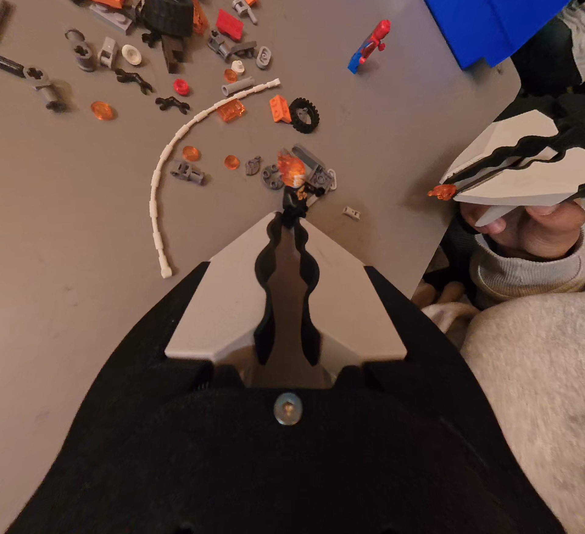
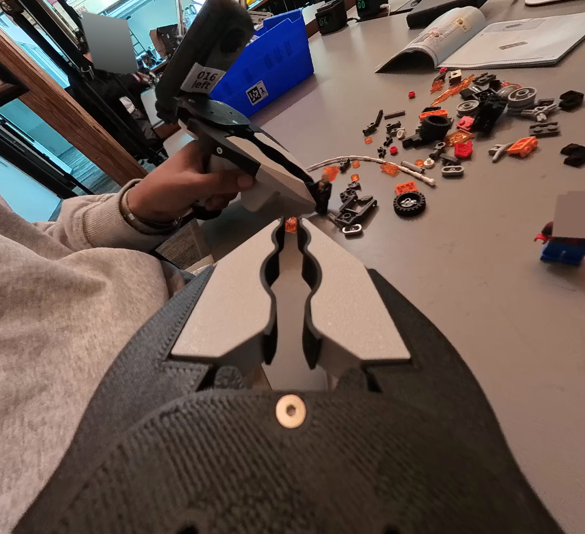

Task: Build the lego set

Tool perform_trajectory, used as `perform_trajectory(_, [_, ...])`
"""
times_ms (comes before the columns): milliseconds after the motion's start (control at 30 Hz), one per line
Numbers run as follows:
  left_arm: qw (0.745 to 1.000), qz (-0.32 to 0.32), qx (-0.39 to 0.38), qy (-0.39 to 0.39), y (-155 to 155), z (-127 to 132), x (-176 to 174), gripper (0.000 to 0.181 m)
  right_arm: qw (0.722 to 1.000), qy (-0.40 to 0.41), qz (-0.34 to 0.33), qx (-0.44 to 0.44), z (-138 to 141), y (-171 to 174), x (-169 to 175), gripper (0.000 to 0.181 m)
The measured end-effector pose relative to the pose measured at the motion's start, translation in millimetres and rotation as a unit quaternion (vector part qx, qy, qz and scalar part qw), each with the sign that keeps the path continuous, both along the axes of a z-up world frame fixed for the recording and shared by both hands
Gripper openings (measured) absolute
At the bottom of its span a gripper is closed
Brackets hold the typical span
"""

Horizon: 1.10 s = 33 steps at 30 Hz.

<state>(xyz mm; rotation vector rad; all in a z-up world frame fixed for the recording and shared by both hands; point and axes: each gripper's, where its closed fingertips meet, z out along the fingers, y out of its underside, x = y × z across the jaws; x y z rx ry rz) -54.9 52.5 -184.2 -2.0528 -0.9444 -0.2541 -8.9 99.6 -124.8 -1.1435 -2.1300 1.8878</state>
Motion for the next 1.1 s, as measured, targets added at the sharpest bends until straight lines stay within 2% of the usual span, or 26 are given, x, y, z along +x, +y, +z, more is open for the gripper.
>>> perform_trajectory(33, [1.0, 0.001, -0.001, -0.002, -3, 0, 1, 0.005, 1.0, -0.001, 0.0, -0.001, 0, 0, 0, 0.005])
perform_trajectory(67, [1.0, 0.003, -0.003, -0.003, -6, 1, 1, 0.0, 1.0, -0.001, 0.0, -0.002, 0, 0, 0, 0.005])
perform_trajectory(233, [1.0, -0.005, -0.005, 0.005, -21, 10, 8, 0.0, 1.0, -0.004, 0.0, -0.004, -1, 0, -1, 0.006])
perform_trajectory(367, [0.999, -0.021, -0.001, 0.04, -21, 17, 6, 0.011, 1.0, -0.004, 0.0, -0.003, -1, 0, -1, 0.006])
perform_trajectory(533, [0.999, -0.036, 0.013, 0.001, -7, 15, 9, 0.027, 1.0, -0.002, 0.001, -0.002, 0, -1, 0, 0.005])
perform_trajectory(700, [0.999, -0.049, -0.007, -0.019, 6, 4, 15, 0.03, 1.0, -0.002, 0.002, -0.003, 0, -1, 0, 0.005])
perform_trajectory(800, [0.998, -0.058, -0.002, -0.028, 14, 4, 18, 0.027, 1.0, -0.003, 0.0, -0.004, 0, 1, -1, 0.005])
perform_trajectory(933, [0.998, -0.062, -0.021, -0.023, 16, -2, 17, 0.011, 1.0, -0.004, -0.004, -0.008, 0, 2, -2, 0.005])
perform_trajectory(1033, [0.998, -0.064, -0.003, -0.015, 19, 0, 18, 0.006, 1.0, -0.006, -0.016, -0.014, 1, 5, -4, 0.005])
perform_trajectory(1100, [0.998, -0.056, 0.038, 0.018, 23, 10, 14, 0.006, 0.999, -0.007, -0.03, -0.028, 3, 7, -8, 0.005])
